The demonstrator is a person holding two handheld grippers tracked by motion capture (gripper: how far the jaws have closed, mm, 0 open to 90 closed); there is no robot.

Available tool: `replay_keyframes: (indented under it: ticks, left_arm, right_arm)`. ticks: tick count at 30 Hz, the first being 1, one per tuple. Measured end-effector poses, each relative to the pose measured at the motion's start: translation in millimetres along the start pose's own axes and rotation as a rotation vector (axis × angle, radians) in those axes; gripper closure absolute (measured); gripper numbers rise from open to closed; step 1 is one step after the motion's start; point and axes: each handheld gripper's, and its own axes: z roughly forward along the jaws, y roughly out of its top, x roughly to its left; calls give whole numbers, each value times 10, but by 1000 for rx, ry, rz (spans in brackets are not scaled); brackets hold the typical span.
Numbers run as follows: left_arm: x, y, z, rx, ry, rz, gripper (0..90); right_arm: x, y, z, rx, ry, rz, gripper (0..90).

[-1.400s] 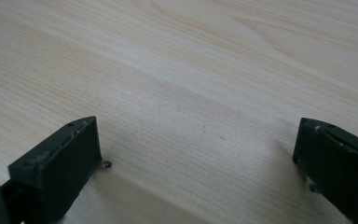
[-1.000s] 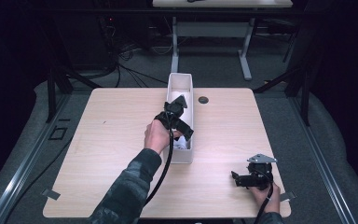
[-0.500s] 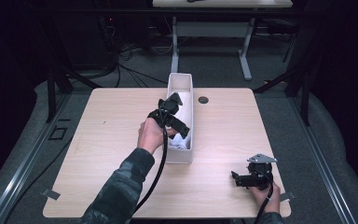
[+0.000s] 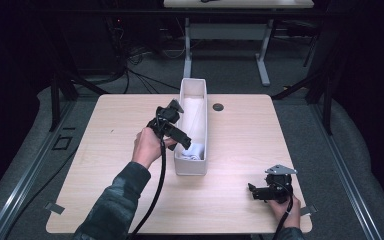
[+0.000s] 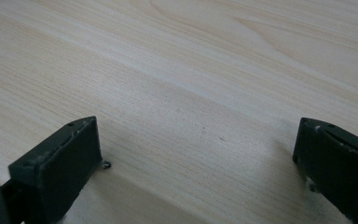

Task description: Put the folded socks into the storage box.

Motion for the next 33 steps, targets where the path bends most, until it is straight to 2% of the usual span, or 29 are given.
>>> replay_keyframes:
  ticks: [3, 6, 9, 14, 16, 23, 31, 33]
  left_arm:
    - [53, -52, -19, -11, -1, -4, 0]
    - [163, -165, -48, -24, -3, -16, 0]
    - [214, -222, -63, -21, -1, -19, 0]
    - [380, -407, -142, -47, 1, -43, 0]
    - [408, -439, -157, -50, 1, -45, 0]
    - [572, -697, -228, -84, 13, -64, 0]
    - [682, -933, -223, -104, 16, -72, 0]
    - [707, -1008, -210, -105, 29, -79, 0]
  right_arm:
    - [0, 0, 0, 0, 0, 0, 2]
    - [1, 0, 1, -1, 1, 2, 2]
    - [1, 1, 0, 0, 1, 2, 2]
    - [1, 1, 0, -1, 0, 2, 2]
    - [1, 1, 0, -1, 0, 2, 2]
    - [2, 0, 0, -1, 0, 2, 3]
    - [1, 0, -1, -1, -1, 3, 5]
    - [1, 0, -1, -1, -2, 3, 5]
